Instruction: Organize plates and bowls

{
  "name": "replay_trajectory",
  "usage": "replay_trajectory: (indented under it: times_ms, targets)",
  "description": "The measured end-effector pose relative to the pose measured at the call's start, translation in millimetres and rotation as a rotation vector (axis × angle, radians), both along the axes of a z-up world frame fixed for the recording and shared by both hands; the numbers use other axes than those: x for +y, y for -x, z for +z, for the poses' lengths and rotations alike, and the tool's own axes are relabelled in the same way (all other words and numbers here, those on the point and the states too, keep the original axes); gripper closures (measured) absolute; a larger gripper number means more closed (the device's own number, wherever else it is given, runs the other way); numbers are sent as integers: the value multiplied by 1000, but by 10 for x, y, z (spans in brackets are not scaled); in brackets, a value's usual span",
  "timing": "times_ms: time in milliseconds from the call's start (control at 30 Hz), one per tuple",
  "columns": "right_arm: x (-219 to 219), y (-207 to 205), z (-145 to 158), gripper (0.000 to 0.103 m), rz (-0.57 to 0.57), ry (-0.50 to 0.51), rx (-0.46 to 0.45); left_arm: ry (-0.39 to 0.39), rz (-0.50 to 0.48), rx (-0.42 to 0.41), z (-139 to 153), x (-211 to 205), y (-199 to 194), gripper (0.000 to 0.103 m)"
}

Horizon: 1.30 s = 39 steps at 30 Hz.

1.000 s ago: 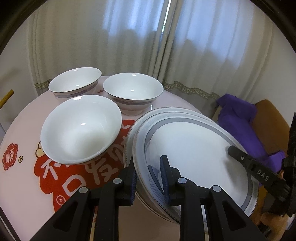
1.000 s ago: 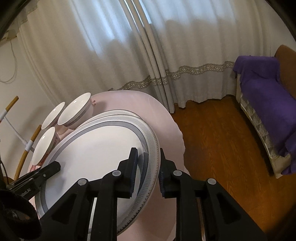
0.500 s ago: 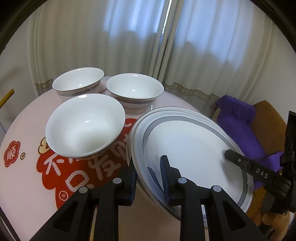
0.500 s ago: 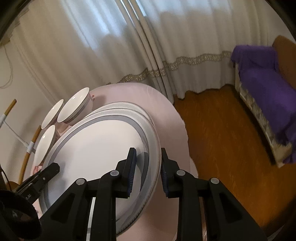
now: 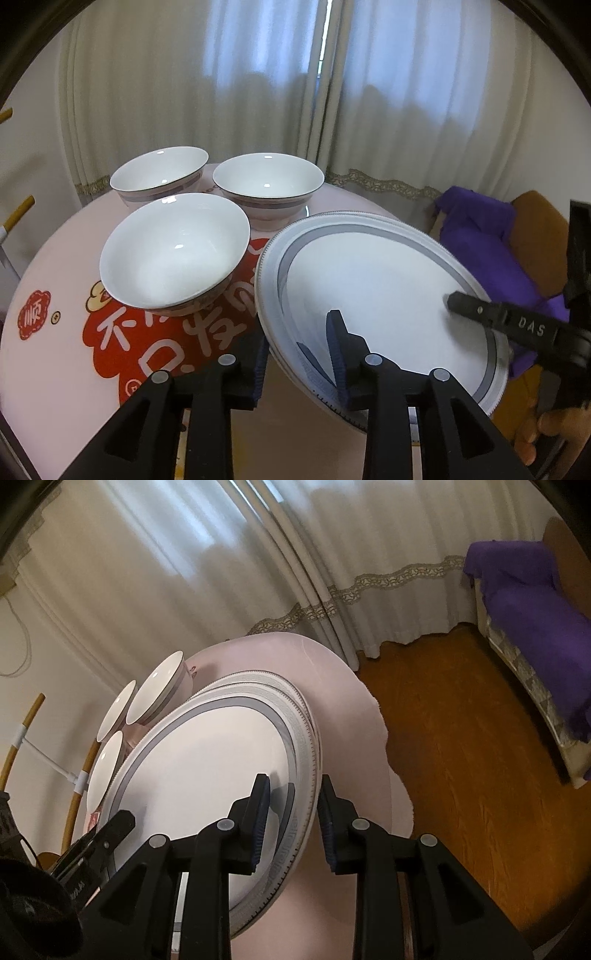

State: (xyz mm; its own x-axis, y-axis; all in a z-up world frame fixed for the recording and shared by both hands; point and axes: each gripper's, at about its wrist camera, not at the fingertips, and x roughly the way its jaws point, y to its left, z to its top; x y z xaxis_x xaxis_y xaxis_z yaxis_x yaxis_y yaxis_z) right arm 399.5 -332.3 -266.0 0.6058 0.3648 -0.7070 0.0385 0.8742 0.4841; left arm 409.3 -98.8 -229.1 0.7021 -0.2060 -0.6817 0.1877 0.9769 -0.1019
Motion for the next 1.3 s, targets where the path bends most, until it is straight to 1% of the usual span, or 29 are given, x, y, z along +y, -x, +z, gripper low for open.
replay_trajectory:
  times_ms: [100,233,333,533,633,700,767,800,833,900,967,1033,1167,1233,1300]
  targets:
    - [-9,-7,-6,77,9,0,-3,-7,9,7,-18,7,14,75]
    - [7,-36,11,77,18,26,-1,16,6,22,-26,54,33,73]
    - [27,-51,8,77,30,48,-1,22,1,7,-4,102,81,73]
    - [29,-55,7,77,19,46,7,24,9,-2,45,248,168,71]
    - [52,-24,59,75,1,65,25,34,8,-6,128,379,250,63]
    - [64,23,144,75,-12,102,22,40,19,-20,216,502,312,53]
    - [87,103,320,75,-44,154,2,41,34,-32,320,667,362,52]
    - [139,136,447,73,-50,195,-22,38,47,-36,356,745,372,51]
    - [184,148,527,71,-45,208,-38,37,62,-41,402,841,374,50]
    - [359,143,750,67,11,185,-77,37,98,-40,501,1060,320,44]
    - [601,96,898,64,82,167,-100,37,122,-43,557,1210,262,44]
    - [837,15,969,62,148,173,-107,35,158,-20,596,1388,140,43]
    - [1420,-230,965,62,266,192,-85,59,168,27,576,1559,-80,41]
    - [1638,-373,898,62,303,206,-61,68,159,71,506,1595,-238,41]
    - [1825,-536,777,62,324,218,-14,91,130,132,436,1600,-402,41]
